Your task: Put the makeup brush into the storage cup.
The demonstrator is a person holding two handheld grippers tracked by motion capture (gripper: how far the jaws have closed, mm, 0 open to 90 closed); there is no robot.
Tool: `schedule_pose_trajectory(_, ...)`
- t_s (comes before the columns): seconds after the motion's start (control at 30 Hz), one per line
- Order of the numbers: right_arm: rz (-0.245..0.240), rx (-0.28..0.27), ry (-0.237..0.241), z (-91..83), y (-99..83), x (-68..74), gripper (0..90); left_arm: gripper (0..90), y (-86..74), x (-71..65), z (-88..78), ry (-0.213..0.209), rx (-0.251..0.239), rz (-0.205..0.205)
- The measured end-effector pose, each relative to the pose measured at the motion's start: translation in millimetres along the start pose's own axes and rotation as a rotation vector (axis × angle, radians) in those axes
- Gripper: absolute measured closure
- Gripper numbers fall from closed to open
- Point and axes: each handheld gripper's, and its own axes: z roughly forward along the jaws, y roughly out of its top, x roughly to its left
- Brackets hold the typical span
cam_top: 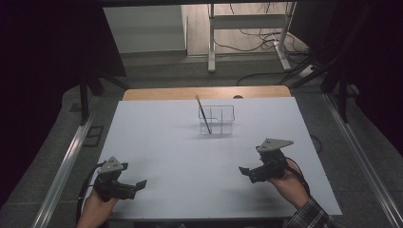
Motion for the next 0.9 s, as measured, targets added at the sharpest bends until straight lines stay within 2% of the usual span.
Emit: schedule_pose_trajectory(0.9,0.054,0.001,-0.041,-27.3,-26.6,-6.0,0.0,0.0,0.3,0.6,1.9,-0.008,0.010,-0.003)
